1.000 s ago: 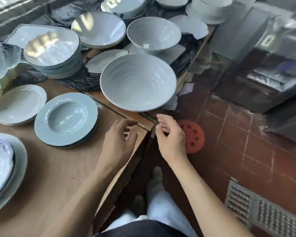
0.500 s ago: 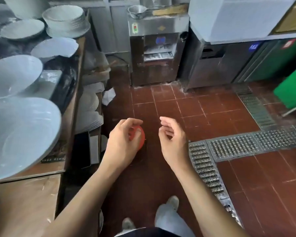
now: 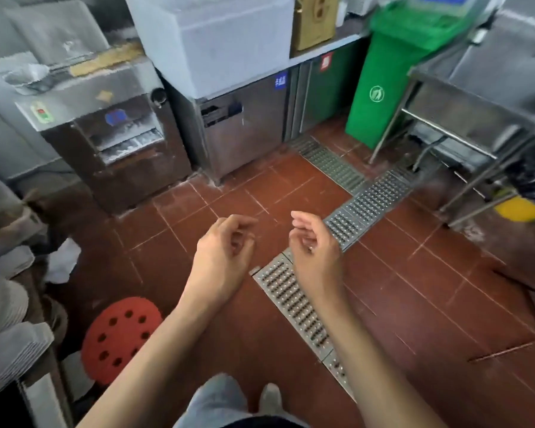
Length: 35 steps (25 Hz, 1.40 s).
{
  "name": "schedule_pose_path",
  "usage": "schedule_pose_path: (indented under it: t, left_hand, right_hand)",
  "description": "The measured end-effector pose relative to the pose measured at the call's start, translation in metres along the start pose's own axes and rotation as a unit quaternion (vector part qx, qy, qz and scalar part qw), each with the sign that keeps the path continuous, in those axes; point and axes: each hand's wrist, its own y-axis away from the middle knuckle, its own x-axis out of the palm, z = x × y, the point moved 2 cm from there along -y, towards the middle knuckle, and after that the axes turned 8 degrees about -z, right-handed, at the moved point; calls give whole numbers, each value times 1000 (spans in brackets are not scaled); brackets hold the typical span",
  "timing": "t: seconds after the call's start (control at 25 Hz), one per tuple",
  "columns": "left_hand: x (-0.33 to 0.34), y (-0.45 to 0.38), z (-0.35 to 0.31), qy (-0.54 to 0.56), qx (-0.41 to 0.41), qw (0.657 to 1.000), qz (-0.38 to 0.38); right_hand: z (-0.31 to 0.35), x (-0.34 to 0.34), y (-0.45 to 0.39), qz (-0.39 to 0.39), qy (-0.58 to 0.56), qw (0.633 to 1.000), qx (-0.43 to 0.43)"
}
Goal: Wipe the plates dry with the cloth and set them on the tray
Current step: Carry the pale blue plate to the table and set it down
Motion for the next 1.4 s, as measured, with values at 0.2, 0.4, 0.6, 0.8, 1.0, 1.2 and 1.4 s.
schedule_pose_path:
  t: [0.2, 0.4, 0.6, 0.8, 1.0, 1.2, 1.4]
  left_hand:
    - [95, -60, -48, 18, 57, 994, 90]
    - [190, -131, -80, 37, 103, 976, 186]
    - [276, -222, -114, 55, 139, 953, 264]
    - [355, -290, -159, 75, 174, 927, 324]
    - [439, -323, -206, 90, 198, 901, 376]
    - [544, -346, -261, 95, 228, 882, 402]
    - [667, -357, -349, 75, 259, 870, 412]
  right_hand:
    - [-39, -67, -63, -98, 14, 995, 31]
    - [-75, -106, -140, -193, 43, 978, 60]
    - [-95, -128, -239, -249, 76, 960, 103]
    - [-114, -158, -316, -318, 43, 933, 162]
    - [-142, -214, -371, -404, 35, 899, 166]
    - [-191, -292, -436, -448, 39, 875, 179]
    - [-242, -394, -513, -465, 24, 866, 182]
